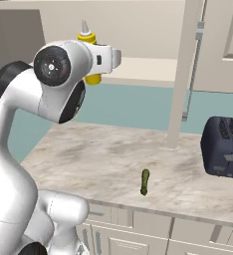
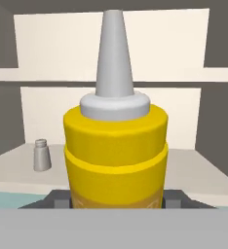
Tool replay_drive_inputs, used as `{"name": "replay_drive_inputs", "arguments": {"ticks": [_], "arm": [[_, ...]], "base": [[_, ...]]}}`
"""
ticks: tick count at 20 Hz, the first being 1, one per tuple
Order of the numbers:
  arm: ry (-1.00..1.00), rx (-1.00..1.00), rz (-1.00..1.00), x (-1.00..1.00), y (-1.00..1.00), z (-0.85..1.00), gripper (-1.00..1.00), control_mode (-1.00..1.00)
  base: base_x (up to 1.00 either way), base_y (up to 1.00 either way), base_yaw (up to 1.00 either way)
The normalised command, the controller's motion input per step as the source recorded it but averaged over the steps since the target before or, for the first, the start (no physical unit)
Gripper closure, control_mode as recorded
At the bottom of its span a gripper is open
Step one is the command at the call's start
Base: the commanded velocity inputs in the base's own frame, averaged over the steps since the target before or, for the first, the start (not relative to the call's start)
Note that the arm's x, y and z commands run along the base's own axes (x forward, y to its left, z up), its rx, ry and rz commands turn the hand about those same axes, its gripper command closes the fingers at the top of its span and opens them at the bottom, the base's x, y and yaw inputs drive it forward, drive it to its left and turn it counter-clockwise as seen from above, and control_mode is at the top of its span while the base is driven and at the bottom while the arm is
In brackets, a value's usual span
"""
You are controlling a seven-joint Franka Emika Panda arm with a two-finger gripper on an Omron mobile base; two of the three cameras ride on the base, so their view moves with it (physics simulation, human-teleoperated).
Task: There are various items on the counter. Only move the condiments/shakers into the cabinet.
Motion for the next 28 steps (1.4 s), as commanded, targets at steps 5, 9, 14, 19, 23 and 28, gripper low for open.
{"name": "replay_drive_inputs", "arguments": {"ticks": [5, 9, 14, 19, 23, 28], "arm": [[-0.04, -0.02, -0.05, 0.67, 0.01, 0.03, 1.00, -1.00], [0.00, 0.00, 0.00, 0.62, 0.00, -0.01, 1.00, -1.00], [0.00, 0.00, 0.00, 0.64, 0.00, 0.00, 1.00, -1.00], [0.00, 0.00, 0.00, 0.54, 0.00, 0.00, 1.00, -1.00], [0.00, 0.00, 0.00, 0.52, 0.00, 0.00, 1.00, -1.00], [0.00, 0.00, 0.00, 0.37, -0.04, -0.04, 1.00, -1.00]], "base": [[0.00, 0.00, 0.00], [0.00, 0.00, 0.00], [0.00, 0.00, 0.00], [0.00, 0.00, 0.00], [0.00, 0.00, 0.00], [0.00, 0.00, 0.00]]}}
